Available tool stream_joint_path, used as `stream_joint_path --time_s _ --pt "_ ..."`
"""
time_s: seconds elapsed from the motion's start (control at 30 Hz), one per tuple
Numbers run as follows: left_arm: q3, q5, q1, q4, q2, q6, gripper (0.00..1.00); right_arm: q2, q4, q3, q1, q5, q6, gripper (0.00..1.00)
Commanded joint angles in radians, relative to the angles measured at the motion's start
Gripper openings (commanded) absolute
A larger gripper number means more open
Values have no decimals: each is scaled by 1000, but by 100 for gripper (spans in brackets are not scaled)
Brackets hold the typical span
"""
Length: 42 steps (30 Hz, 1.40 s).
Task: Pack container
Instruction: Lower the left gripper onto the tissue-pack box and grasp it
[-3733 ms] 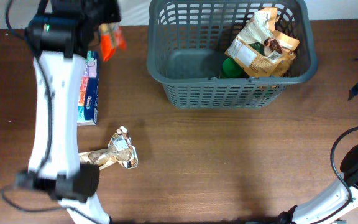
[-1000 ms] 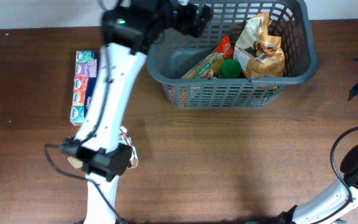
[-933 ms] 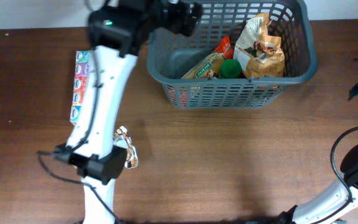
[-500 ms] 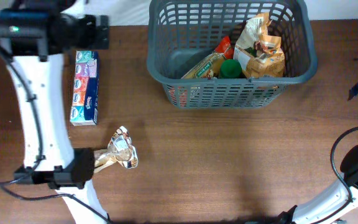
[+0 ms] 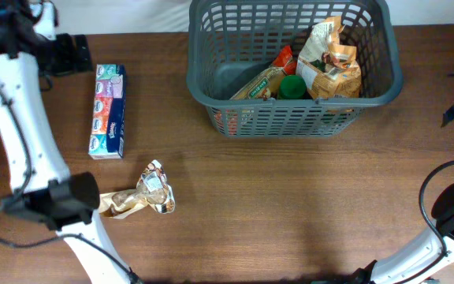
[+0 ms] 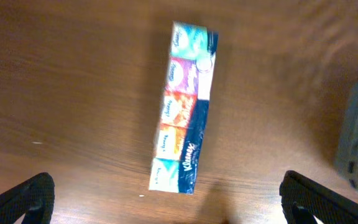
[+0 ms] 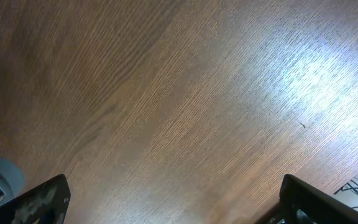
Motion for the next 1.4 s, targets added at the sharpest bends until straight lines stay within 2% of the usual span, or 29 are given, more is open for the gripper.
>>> stream_joint_path --time_s 0.0,0.3,0.57,1.0,1.37 --pt "-59 32 -19 17 103 58 99 -4 0 -6 -1 8 12 99" --pt "-84 56 -22 56 273 124 99 -4 0 -6 -1 8 13 99" --pt "-92 61 -23 81 377 124 99 -4 0 -6 -1 8 12 99" --pt "-98 58 -22 130 471 124 99 -4 0 -6 -1 8 12 99" --pt "-98 58 -13 146 483 123 99 -4 0 -6 -1 8 13 99"
